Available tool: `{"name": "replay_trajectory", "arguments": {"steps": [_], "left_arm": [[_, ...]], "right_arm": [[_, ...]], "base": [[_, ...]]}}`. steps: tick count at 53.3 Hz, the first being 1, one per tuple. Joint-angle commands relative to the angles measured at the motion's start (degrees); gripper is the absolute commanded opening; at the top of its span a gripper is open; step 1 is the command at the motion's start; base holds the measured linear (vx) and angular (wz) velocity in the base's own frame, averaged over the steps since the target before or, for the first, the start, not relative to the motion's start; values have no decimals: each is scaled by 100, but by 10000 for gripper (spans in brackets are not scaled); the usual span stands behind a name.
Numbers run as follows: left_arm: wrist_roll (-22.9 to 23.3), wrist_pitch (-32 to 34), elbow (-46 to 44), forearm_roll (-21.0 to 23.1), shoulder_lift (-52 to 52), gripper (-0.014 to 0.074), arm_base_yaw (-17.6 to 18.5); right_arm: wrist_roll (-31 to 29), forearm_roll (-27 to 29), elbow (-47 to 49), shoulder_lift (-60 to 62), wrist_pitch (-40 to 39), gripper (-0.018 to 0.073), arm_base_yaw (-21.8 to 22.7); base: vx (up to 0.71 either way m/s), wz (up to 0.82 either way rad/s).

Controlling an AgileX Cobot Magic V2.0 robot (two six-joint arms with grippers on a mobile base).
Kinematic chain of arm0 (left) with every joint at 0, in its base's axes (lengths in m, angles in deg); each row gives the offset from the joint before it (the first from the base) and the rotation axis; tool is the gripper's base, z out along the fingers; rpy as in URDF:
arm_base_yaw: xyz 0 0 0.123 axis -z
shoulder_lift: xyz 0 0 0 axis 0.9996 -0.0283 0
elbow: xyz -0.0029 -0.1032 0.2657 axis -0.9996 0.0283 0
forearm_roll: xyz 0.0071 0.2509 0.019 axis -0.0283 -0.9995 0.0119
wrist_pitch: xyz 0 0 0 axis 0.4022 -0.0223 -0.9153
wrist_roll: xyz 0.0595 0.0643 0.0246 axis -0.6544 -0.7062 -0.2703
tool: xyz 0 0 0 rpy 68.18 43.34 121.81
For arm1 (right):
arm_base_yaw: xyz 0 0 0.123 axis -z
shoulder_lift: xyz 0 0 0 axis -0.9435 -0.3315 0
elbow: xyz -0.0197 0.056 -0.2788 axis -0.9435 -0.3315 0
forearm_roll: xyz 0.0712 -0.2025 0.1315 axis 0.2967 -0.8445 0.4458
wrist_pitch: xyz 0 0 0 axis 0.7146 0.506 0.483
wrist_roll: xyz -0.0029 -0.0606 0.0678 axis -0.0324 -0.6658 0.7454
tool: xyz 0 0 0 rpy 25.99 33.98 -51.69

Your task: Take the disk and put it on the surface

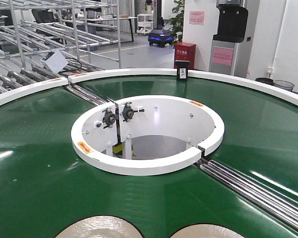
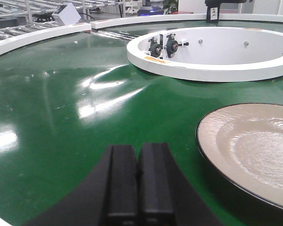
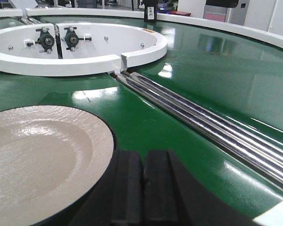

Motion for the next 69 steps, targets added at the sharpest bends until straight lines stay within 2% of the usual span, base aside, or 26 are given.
{"name": "replay_trajectory", "arguments": {"steps": [1,13,24,28,31,33,39,46,52,58,69], "left_arm": [[-45,460,-118,-40,74,-8,7],[-45,728,-158,-40,74,-8,7],[329,1779,-158,-28,74,-8,7],[366,2530,-178,-28,74,-8,7],[497,2798,-302,-28,74,-8,7],[560,2665,-482,-28,68,-8,7],[561,1543,-1450,-34,-202,-8,7],[557,787,-2640,-33,-1056,-6,7],[557,734,-3258,-33,-1983,-4,7],[580,915,-3353,-33,-2817,-1,7],[580,904,-3353,-33,-4036,12,7]], "right_arm": [[5,16,-17,51,-695,-5,22],[-37,-11,-11,51,-1423,-5,22],[-31,14,22,51,-2237,-5,22],[-27,82,169,50,-2128,-5,22],[-7,238,451,38,-1783,-5,22],[-7,282,710,-14,-1513,-5,22],[-35,242,1508,-508,-679,-5,22],[-35,-44,2240,-1416,-621,-5,22],[-35,-155,2532,-2602,-918,-5,22],[8,-89,2549,-3486,-1465,-4,22],[10,529,2549,-4615,-1964,26,22]], "base": [[0,0],[0,0],[0,0],[0,0],[0,0],[0,0],[0,0],[0,0],[0,0],[0,0],[0,0]]}}
